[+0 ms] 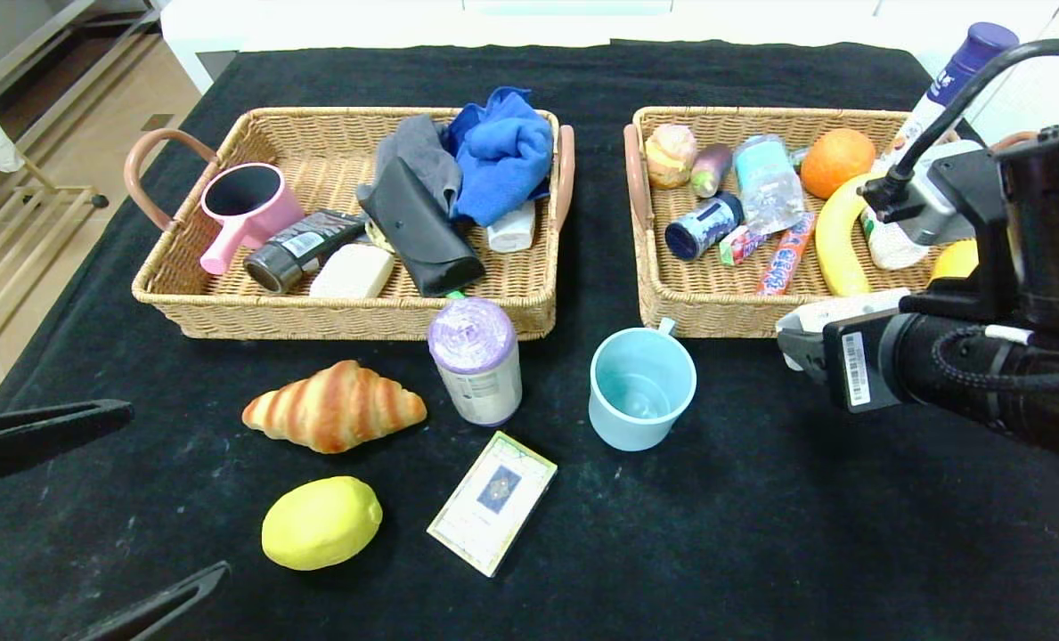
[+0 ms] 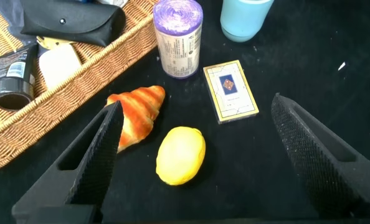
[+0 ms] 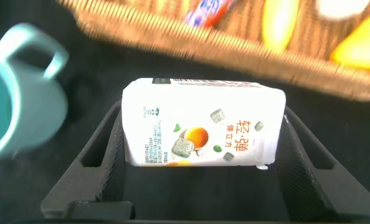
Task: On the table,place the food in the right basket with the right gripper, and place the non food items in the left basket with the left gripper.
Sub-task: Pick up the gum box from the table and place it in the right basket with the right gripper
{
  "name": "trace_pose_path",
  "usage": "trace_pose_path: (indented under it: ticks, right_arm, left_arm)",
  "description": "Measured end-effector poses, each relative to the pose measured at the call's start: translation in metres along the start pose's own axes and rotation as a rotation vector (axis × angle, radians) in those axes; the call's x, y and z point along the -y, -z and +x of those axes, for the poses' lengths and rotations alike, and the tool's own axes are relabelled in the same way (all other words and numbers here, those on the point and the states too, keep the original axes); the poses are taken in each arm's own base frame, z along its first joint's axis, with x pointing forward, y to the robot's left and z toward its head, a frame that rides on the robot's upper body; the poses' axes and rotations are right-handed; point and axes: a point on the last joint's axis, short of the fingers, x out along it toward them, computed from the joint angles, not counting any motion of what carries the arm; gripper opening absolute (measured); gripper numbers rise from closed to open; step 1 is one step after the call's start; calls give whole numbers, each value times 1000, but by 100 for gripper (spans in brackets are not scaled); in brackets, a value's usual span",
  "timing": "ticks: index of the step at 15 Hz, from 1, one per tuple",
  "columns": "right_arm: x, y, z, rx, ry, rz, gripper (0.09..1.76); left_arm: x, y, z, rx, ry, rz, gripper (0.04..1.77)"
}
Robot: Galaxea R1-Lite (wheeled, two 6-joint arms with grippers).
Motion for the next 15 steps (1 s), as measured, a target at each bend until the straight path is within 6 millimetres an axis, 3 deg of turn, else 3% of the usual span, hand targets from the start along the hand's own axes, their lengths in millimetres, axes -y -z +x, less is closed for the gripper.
trace_pose_path:
  ticks: [5,10,15]
  right_arm:
    - [8,-20,29,147,75,24,137]
    - [12,-25,58,209,141,35,137]
    - [31,-26,81,246,204,48,137]
  left_arm:
    - [0,-1,-2,9,-3,1,172]
    - [0,-2,-3,15,-6,1,172]
    - [0,0,-1,4,-1,-1,172]
